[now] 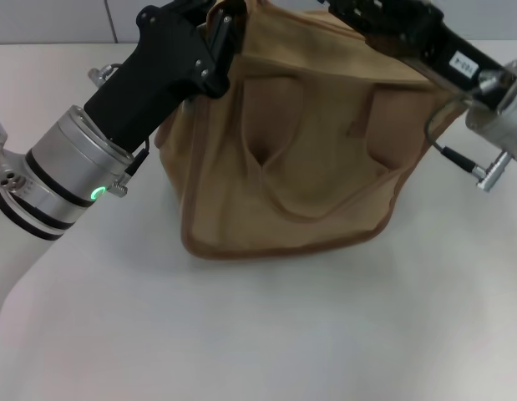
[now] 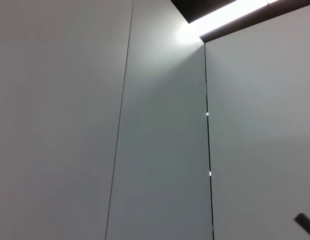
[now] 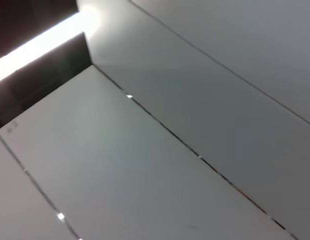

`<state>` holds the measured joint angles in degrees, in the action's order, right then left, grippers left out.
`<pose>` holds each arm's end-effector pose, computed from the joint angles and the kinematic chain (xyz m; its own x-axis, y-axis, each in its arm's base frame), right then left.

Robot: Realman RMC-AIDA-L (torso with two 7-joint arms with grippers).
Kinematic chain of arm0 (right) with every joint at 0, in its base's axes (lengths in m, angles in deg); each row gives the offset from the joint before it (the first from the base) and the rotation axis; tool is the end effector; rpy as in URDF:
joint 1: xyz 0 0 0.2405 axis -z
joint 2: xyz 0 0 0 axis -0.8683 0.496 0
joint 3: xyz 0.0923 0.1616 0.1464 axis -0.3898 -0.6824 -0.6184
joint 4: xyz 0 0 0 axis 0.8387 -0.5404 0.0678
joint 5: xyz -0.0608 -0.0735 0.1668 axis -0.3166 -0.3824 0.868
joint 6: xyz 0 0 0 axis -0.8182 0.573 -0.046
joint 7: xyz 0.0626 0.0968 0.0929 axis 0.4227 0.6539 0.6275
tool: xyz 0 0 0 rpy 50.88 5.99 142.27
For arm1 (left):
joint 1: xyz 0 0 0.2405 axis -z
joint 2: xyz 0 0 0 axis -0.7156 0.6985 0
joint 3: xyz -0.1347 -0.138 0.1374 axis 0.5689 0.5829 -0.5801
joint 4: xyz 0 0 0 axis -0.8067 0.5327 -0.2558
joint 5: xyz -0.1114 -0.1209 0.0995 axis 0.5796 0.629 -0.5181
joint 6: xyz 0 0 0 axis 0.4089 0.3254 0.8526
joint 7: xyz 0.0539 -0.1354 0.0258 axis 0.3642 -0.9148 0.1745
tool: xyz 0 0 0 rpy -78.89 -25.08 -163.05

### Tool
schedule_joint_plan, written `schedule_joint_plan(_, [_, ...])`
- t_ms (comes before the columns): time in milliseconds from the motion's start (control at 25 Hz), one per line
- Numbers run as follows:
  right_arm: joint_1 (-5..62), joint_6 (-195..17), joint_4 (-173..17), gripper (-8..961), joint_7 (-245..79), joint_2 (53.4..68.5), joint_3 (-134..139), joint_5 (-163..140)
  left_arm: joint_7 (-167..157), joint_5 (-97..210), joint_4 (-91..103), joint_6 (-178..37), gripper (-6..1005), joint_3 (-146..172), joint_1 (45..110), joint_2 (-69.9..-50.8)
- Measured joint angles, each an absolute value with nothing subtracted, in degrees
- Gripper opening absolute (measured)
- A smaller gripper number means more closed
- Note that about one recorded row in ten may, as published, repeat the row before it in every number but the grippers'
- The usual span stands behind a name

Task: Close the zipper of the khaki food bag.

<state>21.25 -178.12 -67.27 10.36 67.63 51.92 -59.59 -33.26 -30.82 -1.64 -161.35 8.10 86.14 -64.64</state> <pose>0.1421 0.3232 0.0067 0.0569 -0.5884 -0.8066 -0.4800 -0.7245 0.4946 -0.1564 0.3110 -0.0137 0.3547 -0.2345 0.9051 0.4316 -0.8177 -0.3809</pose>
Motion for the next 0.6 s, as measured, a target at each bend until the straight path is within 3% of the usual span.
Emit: schedule_joint_plan(600, [18.98, -171.77, -64.23, 535, 12.94, 67.96, 58.2, -59.52, -33.18, -30.86, -2.13, -161.24, 104, 8.29, 86.27, -64.65])
